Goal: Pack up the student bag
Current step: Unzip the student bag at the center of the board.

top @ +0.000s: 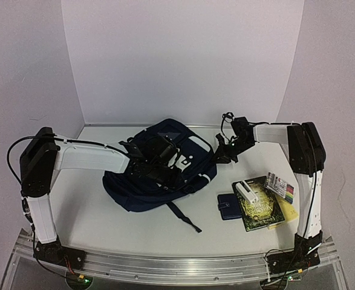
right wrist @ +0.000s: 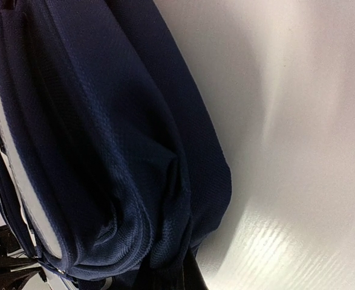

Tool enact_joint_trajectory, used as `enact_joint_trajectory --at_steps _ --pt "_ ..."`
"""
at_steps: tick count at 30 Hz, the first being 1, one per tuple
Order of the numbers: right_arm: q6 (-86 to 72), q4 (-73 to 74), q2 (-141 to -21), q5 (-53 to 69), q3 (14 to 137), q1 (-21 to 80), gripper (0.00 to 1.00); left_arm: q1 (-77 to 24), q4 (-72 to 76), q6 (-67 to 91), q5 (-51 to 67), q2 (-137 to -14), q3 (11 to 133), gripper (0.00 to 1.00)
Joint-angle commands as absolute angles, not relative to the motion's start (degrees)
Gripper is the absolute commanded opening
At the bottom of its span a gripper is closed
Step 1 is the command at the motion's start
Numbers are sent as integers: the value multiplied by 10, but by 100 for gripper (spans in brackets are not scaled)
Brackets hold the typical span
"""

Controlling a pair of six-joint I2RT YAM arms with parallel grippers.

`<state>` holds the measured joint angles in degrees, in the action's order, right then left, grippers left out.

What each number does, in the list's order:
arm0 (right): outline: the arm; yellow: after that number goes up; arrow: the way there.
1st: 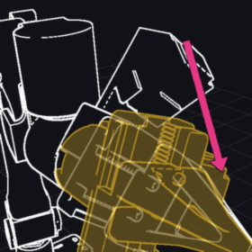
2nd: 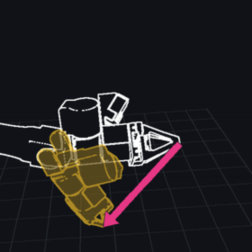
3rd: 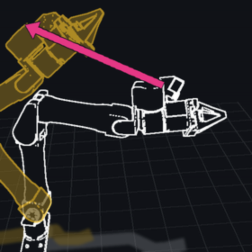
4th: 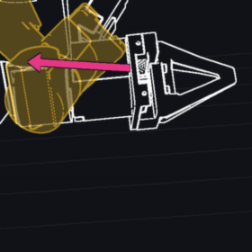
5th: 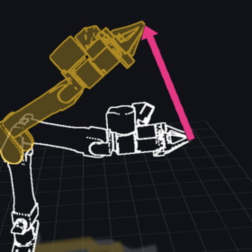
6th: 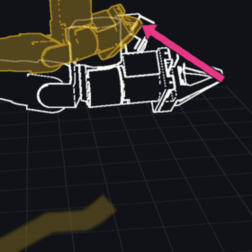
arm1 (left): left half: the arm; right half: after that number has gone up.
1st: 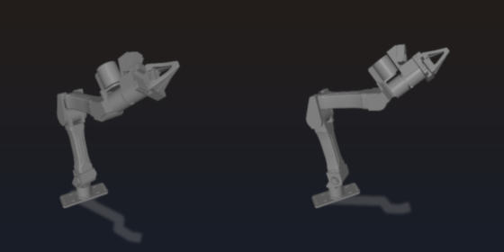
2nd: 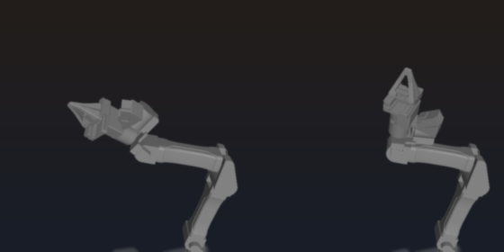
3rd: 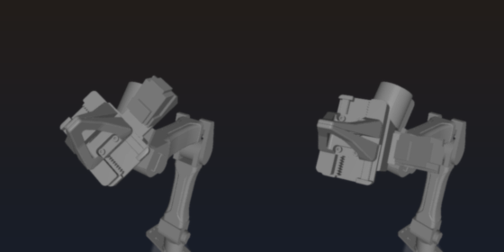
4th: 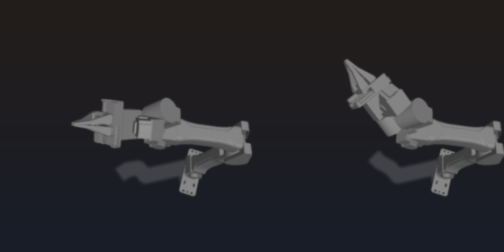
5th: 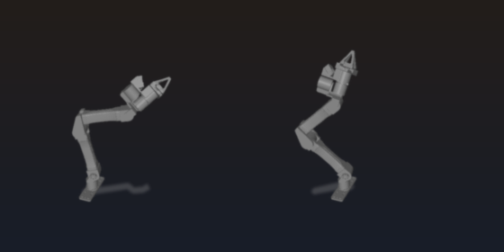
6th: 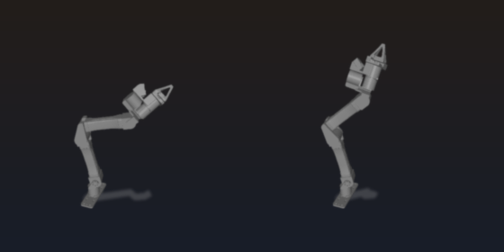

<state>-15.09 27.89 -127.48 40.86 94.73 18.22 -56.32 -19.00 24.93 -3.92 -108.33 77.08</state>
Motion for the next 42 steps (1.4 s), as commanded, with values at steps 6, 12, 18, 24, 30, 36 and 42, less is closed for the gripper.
enact_joint_trajectory --at_steps 6,12,18,24,30,36,42 --pt "-151 262 -1249 379 941 175 0 -555 -181 248 -5 -1079 795 17" --pt "-153 258 -1240 387 931 176 0 -554 -146 277 26 -1083 792 38" --pt "-155 255 -1233 393 926 177 0 -543 -158 306 20 -1125 830 39" --pt "-157 255 -1228 399 923 179 0 -538 -196 327 -9 -1175 888 39" --pt "-156 254 -1222 403 914 182 0 -531 -240 359 -37 -1216 935 37" --pt "-157 251 -1219 401 914 183 0 -544 -309 383 -102 -1223 970 45" --pt "-157 248 -1219 397 911 183 0 -571 -329 405 -146 -1192 956 46"
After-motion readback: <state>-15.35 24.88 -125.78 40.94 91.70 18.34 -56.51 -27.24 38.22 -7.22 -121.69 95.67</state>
